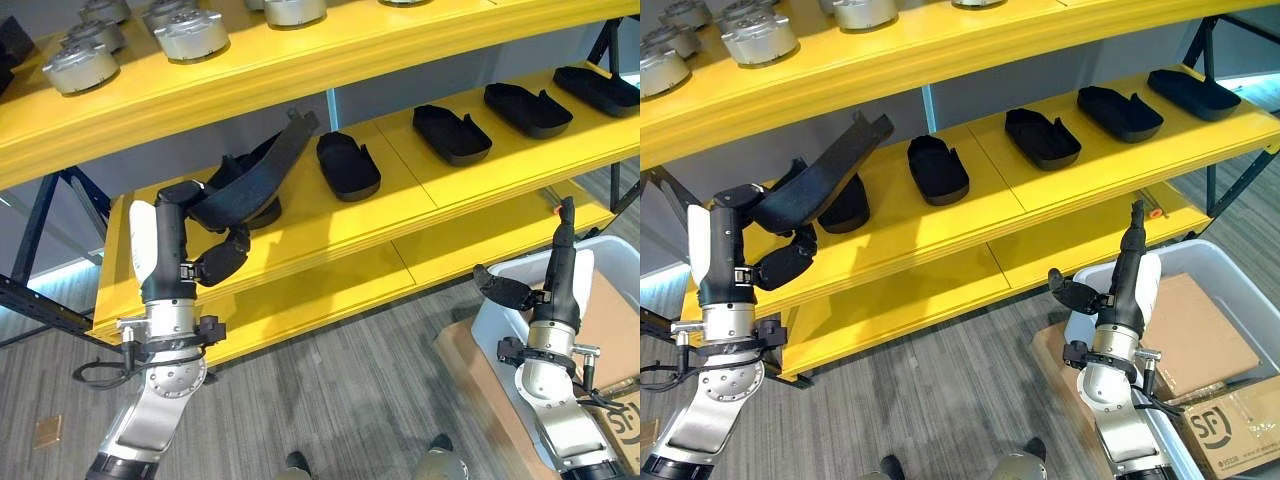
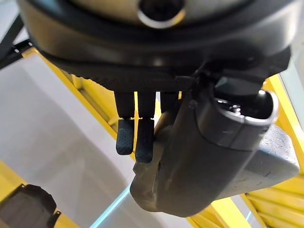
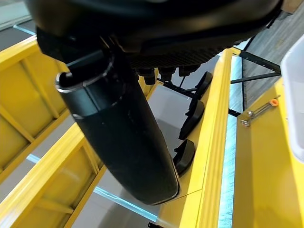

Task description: Move parts from the plastic box to the shelf.

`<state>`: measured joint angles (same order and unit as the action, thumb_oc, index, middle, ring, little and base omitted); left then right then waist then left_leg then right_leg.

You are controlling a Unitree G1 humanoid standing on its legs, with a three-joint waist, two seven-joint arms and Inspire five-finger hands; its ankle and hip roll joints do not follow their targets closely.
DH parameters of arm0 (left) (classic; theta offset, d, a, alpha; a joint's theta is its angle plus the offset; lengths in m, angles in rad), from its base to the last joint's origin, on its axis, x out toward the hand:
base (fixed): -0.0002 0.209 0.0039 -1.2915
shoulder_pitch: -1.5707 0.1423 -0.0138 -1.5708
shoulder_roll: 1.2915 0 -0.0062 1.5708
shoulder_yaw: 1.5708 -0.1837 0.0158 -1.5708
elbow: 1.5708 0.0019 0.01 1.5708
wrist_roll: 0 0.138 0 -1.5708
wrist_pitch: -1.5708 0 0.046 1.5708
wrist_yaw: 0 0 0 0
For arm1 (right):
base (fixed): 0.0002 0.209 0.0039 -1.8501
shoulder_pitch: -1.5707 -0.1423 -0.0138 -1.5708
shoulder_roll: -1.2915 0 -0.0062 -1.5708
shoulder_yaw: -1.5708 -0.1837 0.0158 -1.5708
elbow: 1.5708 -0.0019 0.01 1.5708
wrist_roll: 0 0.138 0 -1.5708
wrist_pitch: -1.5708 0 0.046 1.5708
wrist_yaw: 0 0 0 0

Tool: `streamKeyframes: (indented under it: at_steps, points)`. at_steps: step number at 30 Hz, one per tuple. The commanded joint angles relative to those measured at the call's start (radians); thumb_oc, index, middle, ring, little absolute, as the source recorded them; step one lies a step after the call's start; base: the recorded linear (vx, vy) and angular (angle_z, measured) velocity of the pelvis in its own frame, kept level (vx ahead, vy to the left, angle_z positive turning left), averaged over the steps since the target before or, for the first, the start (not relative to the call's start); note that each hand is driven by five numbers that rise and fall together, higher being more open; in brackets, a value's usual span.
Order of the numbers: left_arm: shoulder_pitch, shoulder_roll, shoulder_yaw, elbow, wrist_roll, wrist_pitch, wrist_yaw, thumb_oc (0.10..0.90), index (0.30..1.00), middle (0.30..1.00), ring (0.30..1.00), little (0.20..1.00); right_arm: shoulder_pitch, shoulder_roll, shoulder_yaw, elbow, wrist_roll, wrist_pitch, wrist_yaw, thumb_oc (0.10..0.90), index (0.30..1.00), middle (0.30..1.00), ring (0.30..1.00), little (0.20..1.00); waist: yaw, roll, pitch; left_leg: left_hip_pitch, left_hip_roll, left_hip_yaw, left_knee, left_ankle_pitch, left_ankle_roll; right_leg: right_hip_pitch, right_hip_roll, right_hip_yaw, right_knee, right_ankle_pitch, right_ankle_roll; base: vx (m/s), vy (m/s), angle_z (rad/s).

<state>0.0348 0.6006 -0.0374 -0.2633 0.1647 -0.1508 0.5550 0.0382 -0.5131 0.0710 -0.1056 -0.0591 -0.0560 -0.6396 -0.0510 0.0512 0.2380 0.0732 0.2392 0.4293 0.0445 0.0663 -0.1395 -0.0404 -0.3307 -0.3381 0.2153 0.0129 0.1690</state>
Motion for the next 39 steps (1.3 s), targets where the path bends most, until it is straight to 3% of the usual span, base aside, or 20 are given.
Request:
streamKeyframes:
  at_steps: [1,11,17,18,21,22,25,26,27,30,31,34,39]
  points:
    - [-0.058,0.024,0.11,-0.133,0.065,-0.1,0.14,0.4,0.3,0.3,0.3,0.3,-0.084,-0.042,-0.033,-0.099,-0.068,-0.055,-0.002,0.9,1.0,1.0,1.0,1.0,-0.031,-0.007,-0.064,0.011,0.063,-0.023,0.009,-0.015,0.01,0.064,0.07,-0.013,0.056,-0.15,-0.029,0.01,0.056,0.01]
    - [0.026,0.053,0.195,-0.086,0.075,-0.144,0.202,0.4,0.3,0.3,0.3,0.3,-0.137,-0.048,0.015,-0.105,-0.061,-0.026,0.01,0.9,1.0,1.0,1.0,1.0,0.043,-0.017,-0.051,-0.024,0.036,-0.046,0.04,-0.03,0.023,0.065,0.04,-0.054,0.03,-0.114,0.002,-0.01,0.168,0.08]
    - [-0.041,0.096,0.172,-0.089,0.072,-0.165,0.214,0.4,0.3,0.3,0.3,0.3,-0.162,-0.02,0.034,-0.117,-0.111,0.02,-0.072,0.9,1.0,1.0,1.0,1.0,0.071,-0.023,-0.044,-0.051,-0.032,-0.041,0.059,-0.061,0.06,0.077,-0.046,-0.077,0.013,-0.055,0.043,-0.04,0.33,0.3]
    - [-0.059,0.103,0.171,-0.079,0.066,-0.162,0.219,0.4,0.3,0.3,0.3,0.3,-0.162,-0.006,0.035,-0.112,-0.123,0.025,-0.083,0.9,1.0,1.0,1.0,1.0,0.077,-0.023,-0.043,-0.042,-0.054,-0.016,0.04,-0.063,0.073,0.076,-0.076,-0.105,0.001,-0.012,0.05,-0.04,0.343,0.23]
    - [-0.055,0.102,0.186,-0.078,0.058,-0.169,0.216,0.4,0.3,0.3,0.3,0.3,-0.163,0.008,0.031,-0.108,-0.131,0.021,-0.072,0.9,1.0,1.0,1.0,1.0,0.093,-0.019,-0.045,-0.017,-0.066,-0.001,0.007,-0.072,0.073,0.073,-0.101,-0.142,0.011,0.009,0.064,0.04,0.268,-0.04]
    - [-0.053,0.104,0.195,-0.077,0.056,-0.17,0.21,0.4,0.3,0.3,0.3,0.3,-0.157,0.009,0.024,-0.107,-0.127,0.015,-0.061,0.9,1.0,1.0,1.0,1.0,0.09,-0.018,-0.046,-0.011,-0.072,0.001,-0.007,-0.069,0.077,0.068,-0.089,-0.138,0.022,-0.004,0.063,0.03,0.182,-0.35]
    - [-0.061,0.114,0.214,-0.069,0.036,-0.166,0.185,0.4,0.3,0.3,0.3,0.3,-0.122,-0.003,0.004,-0.132,-0.105,0.009,-0.036,0.9,1.0,1.0,1.0,1.0,0.069,-0.03,-0.051,0.0,-0.089,0.002,-0.04,-0.062,0.083,0.065,0.007,-0.124,0.025,-0.058,0.048,0.08,0.119,-0.27]
    - [-0.043,0.11,0.23,-0.069,0.026,-0.172,0.18,0.4,0.3,0.3,0.3,0.3,-0.113,-0.012,0.0,-0.122,-0.097,-0.006,-0.021,0.9,1.0,1.0,1.0,1.0,0.072,-0.043,-0.058,-0.001,-0.101,0.016,-0.061,-0.052,0.074,0.077,0.091,-0.146,-0.026,-0.078,0.037,0.09,0.083,-0.08]
    - [-0.041,0.11,0.231,-0.069,0.025,-0.172,0.179,0.4,0.3,0.3,0.3,0.3,-0.113,-0.012,0.001,-0.12,-0.096,-0.008,-0.021,0.9,1.0,1.0,1.0,1.0,0.073,-0.042,-0.059,0.0,-0.099,0.017,-0.062,-0.051,0.072,0.081,0.095,-0.146,-0.034,-0.075,0.035,0.09,0.064,-0.31]
    - [-0.037,0.085,0.22,-0.078,0.042,-0.164,0.166,0.4,0.3,0.3,0.3,0.3,-0.105,-0.022,0.006,-0.097,-0.087,-0.036,-0.019,0.9,1.0,1.0,1.0,1.0,0.055,-0.066,-0.061,-0.036,-0.123,0.007,-0.055,-0.045,0.053,0.117,0.206,-0.092,-0.179,-0.049,0.001,0.11,-0.011,-0.27]
    - [-0.044,0.075,0.207,-0.077,0.052,-0.159,0.169,0.4,0.3,0.3,0.3,0.3,-0.099,-0.028,0.004,-0.09,-0.083,-0.051,-0.02,0.9,1.0,1.0,1.0,1.0,0.041,-0.074,-0.059,-0.061,-0.126,0.019,-0.044,-0.026,0.054,0.117,0.233,-0.071,-0.245,-0.01,-0.017,0.07,-0.036,0.03]
    - [-0.087,0.042,0.169,-0.064,0.067,-0.149,0.159,0.4,0.3,0.3,0.3,0.3,-0.073,-0.029,-0.02,-0.072,-0.094,-0.076,-0.019,0.9,1.0,1.0,1.0,1.0,-0.017,-0.064,-0.068,-0.044,-0.157,-0.007,-0.073,-0.038,0.064,0.088,0.239,0.033,-0.303,0.031,-0.01,0.17,-0.004,0.06]
    - [-0.098,0.045,0.163,-0.061,0.058,-0.125,0.136,0.4,0.3,0.3,0.3,0.3,-0.05,-0.031,-0.06,-0.087,-0.078,-0.079,0.029,0.9,1.0,1.0,1.0,1.0,-0.044,-0.052,-0.094,0.015,-0.177,0.004,-0.114,-0.047,0.068,0.087,0.236,0.033,-0.303,0.045,0.003,0.17,-0.013,0.15]
